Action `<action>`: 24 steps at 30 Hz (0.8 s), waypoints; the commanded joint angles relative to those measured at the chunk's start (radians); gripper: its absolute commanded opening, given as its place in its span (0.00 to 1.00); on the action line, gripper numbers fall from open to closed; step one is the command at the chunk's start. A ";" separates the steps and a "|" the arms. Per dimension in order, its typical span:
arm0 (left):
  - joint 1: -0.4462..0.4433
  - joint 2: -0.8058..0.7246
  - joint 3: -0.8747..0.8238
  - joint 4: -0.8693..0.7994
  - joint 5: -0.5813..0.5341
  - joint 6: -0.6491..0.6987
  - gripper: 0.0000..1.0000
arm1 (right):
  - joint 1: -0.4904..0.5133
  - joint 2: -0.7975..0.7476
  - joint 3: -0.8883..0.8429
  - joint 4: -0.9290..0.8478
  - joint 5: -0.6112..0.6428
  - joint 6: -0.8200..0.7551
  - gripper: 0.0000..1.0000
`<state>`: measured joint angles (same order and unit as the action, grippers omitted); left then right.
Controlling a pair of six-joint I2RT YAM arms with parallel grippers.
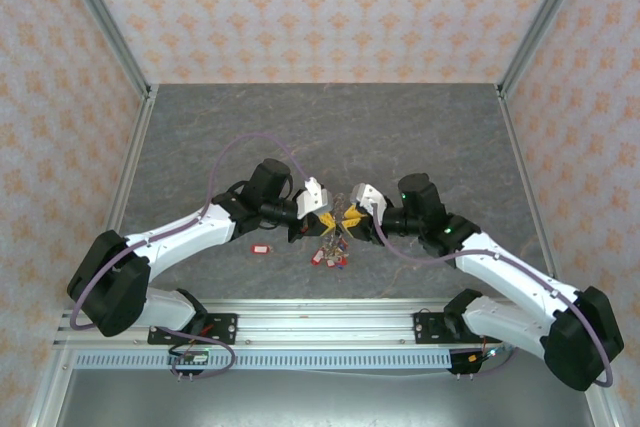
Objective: Put the keys on the keyring
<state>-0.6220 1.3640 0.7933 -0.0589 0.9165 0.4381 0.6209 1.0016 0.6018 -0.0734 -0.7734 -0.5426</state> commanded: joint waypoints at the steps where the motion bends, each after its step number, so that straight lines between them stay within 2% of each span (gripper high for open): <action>1: -0.011 -0.018 0.025 0.050 0.034 -0.011 0.00 | -0.003 0.024 0.040 0.018 -0.077 -0.029 0.23; 10: -0.009 -0.021 0.027 0.040 0.054 -0.010 0.00 | -0.003 0.109 0.077 0.040 -0.095 -0.075 0.21; 24: -0.010 -0.037 0.028 0.023 0.046 0.007 0.00 | -0.003 0.160 0.106 -0.050 -0.056 -0.119 0.18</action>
<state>-0.6220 1.3640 0.7933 -0.0635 0.9184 0.4362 0.6212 1.1511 0.6754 -0.0959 -0.8455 -0.6327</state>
